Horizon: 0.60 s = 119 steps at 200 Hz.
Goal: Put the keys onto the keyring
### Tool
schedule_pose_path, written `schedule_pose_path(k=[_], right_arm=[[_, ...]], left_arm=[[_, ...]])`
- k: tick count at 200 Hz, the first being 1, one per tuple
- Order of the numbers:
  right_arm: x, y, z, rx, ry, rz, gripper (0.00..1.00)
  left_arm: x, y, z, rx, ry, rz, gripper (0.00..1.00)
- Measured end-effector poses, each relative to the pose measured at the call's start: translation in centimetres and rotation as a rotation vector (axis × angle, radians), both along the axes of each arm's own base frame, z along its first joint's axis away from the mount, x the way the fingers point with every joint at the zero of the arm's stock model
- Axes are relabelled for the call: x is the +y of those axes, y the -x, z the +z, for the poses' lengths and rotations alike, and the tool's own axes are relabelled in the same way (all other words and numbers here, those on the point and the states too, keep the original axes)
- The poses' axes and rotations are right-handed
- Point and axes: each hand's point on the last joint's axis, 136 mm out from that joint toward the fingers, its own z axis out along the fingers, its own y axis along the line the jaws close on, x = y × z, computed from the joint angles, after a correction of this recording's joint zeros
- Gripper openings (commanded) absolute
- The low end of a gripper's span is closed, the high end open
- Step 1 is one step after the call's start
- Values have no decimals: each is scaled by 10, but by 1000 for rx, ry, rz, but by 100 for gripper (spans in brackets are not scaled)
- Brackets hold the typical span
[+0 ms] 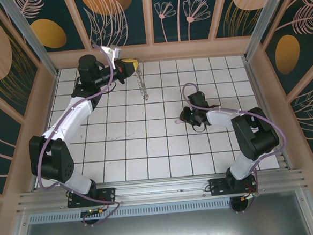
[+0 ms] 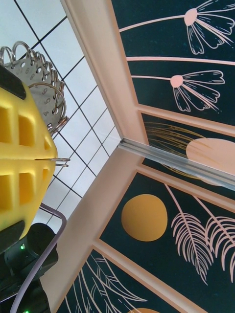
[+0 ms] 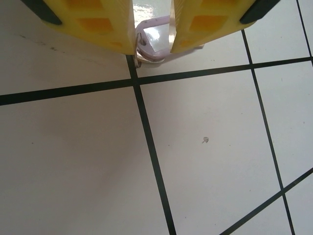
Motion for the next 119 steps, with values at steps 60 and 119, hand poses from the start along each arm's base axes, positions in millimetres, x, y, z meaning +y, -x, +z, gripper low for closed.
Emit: schedule_pose_path(k=[60,119], right_arm=[[-3,1,-11,23,20,-15,8],[-3,-2,-9,10,14,-22,4]], left_arm=[[0,0,-1,-1,1,-3,0],[0,1,-1,-2,0,-3,0]])
